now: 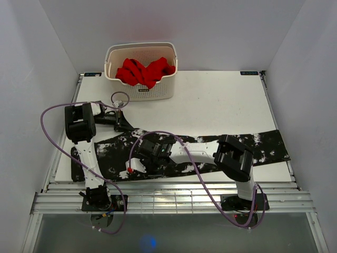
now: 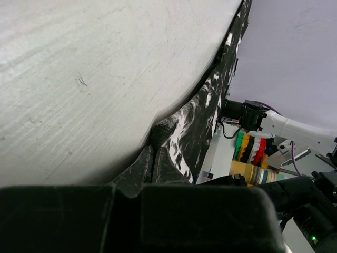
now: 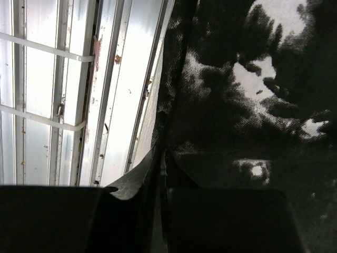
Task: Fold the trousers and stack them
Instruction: Fold the trousers
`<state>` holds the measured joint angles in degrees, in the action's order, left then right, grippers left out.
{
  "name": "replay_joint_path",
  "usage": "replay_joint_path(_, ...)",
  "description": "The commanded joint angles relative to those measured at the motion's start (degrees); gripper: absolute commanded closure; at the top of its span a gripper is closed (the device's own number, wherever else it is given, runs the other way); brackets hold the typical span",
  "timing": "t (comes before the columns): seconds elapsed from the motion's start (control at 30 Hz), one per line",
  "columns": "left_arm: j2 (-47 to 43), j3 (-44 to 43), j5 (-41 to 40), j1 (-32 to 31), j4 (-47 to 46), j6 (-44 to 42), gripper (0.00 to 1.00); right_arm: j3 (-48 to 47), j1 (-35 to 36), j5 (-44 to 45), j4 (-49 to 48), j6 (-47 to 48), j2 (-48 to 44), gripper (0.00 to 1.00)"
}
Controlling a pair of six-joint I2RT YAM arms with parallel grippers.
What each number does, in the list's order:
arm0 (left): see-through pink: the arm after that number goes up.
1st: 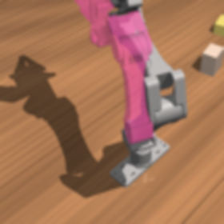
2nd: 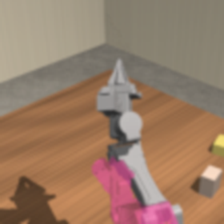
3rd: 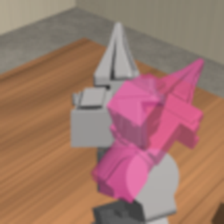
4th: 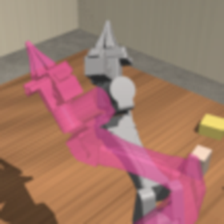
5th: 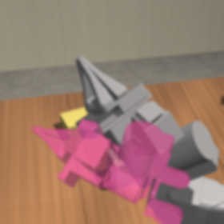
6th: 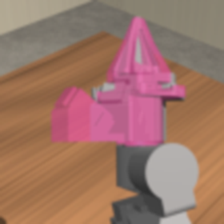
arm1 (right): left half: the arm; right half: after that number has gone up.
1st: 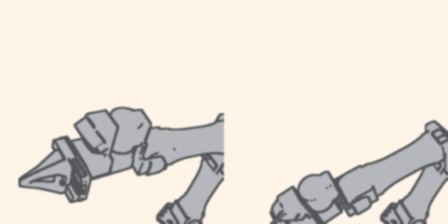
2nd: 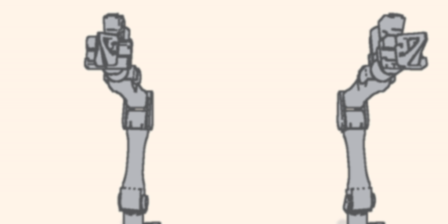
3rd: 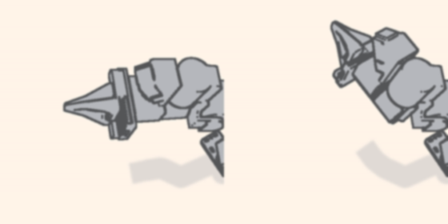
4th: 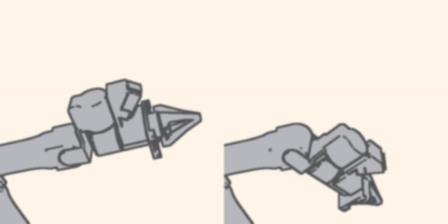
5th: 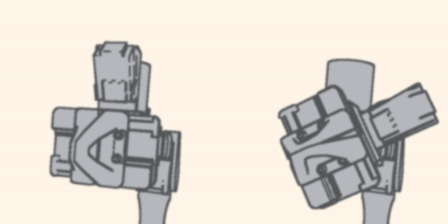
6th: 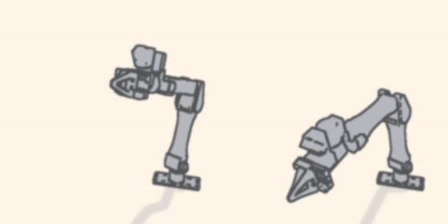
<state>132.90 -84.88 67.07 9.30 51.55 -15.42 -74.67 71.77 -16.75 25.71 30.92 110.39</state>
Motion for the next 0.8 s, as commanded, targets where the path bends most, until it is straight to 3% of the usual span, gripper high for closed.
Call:
replay_joint_path(0.0,0.9,-3.7,-6.2,1.5,-8.3,-1.0,1.0,-2.2,2.0,-6.1,8.0,-0.1,1.0,0.92)
replay_joint_path(0.17,0.7,-6.3,-6.4,1.4,-7.7,-0.7,0.98,-4.2,1.7,-5.1,7.9,-0.9,1.3,0.91)
replay_joint_path(0.2,0.4,-7.0,-6.3,1.4,-7.3,-0.8,0.88,-4.8,1.4,-4.4,7.9,-1.9,1.3,0.77)
replay_joint_path(0.23,-0.6,-7.3,-6.2,1.4,-6.8,-1.9,0.7,-5.6,0.9,-2.7,7.9,-2.6,0.8,0.7)
replay_joint_path(0.27,-1.3,-7.6,-6.2,1.4,-5.4,-2.4,0.6,-6.1,-1.0,-2.2,7.9,-3.3,0.3,0.63)
replay_joint_path(0.3,-2.1,-8.2,-6.5,1.5,-4.7,-3.0,0.53,-6.3,-2.5,-2.1,7.9,-4.1,-0.3,0.51)
replay_joint_path(0.33,-4.4,-8.5,-7.1,1.4,-4.1,-3.7,0.42,-6.3,-4.2,-2.7,7.9,-5.5,-2.4,0.47)
replay_joint_path(0.37,-5.5,-8.6,-7.8,1.5,-3.6,-4.5,0.39,-6.1,-8.4,-3.2,7.9,-6.2,-3.7,0.41)
replay_joint_path(0.4,-6.9,-9.1,-9.6,1.6,-3.3,-4.9,0.32,-5.9,-10.7,-3.7,8.4,-6.7,-5.0,0.22)
replay_joint_path(0.47,-11.0,-9.9,-12.2,2.5,-2.8,-5.6,0.16,-4.4,-17.5,-4.3,9.5,-7.3,-9.6,0.14)
replay_joint_path(0.5,-12.6,-10.0,-14.0,3.0,-2.8,-6.1,0.03,-3.6,-19.7,-4.3,10.1,-7.4,-11.2,0.12)
replay_joint_path(0.6,-19.9,-9.4,-17.8,5.0,-2.5,-7.3,0.02,0.0,-27.6,-3.8,13.5,-6.2,-16.9,0.11)
replay_joint_path(0.77,-34.8,3.2,-29.8,5.3,0.8,-11.3,0.02,7.9,-38.8,-2.9,18.2,-3.8,-23.7,0.11)
